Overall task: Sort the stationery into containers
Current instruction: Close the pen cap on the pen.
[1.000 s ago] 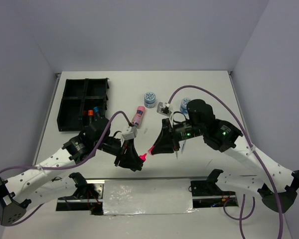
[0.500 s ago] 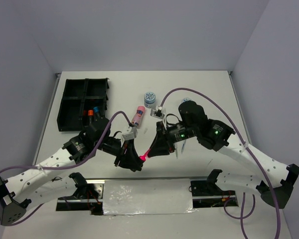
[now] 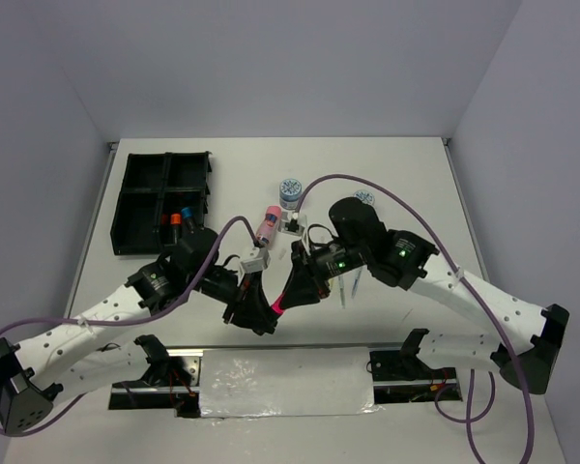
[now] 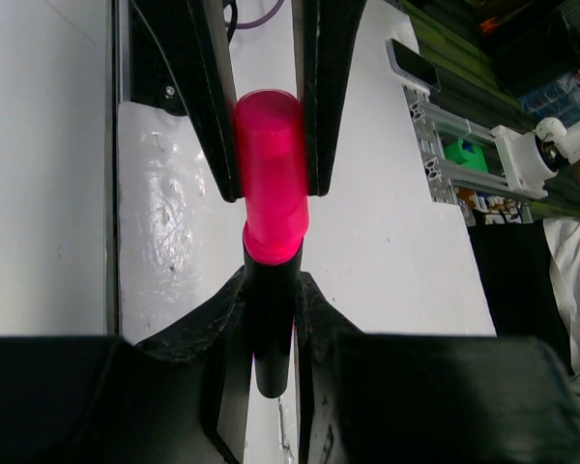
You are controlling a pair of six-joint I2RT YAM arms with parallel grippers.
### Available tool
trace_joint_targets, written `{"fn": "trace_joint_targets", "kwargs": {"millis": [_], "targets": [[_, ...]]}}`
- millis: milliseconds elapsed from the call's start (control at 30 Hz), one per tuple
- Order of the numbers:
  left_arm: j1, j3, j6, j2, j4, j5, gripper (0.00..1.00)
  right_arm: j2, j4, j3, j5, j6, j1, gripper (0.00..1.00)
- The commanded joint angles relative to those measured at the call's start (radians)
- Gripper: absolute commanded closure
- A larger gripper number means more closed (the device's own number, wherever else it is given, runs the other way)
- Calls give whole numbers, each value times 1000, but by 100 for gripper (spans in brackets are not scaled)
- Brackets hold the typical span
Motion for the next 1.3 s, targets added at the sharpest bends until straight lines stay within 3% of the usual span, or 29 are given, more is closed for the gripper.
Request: {"fn": "trace_joint_targets", "kwargs": {"millis": [0,133,533,767,1000,1067,1267], "targets": [[-6,57,57,5,15,46,100,18,-18,27,-24,-47,20,100],[-6,71,76,7,4,39,100,26,-12,-20,-9,-59,56,100],[-4,97,76,-16,84,-53,100,41,368,-245,-25,145,108,100],[-4,169,183,-61,21,-141,100,116,449,-295,-143,168,157,100],[22,267,293,3,-79,-98,100,185,440,-311,-148,131,183,100],[43,284,332,13,-62,-73,100,190,477,-321,-147,148,188,100],[129,244,229,-9,154,5,100,241,644,-363,-162,229,217,100]]}}
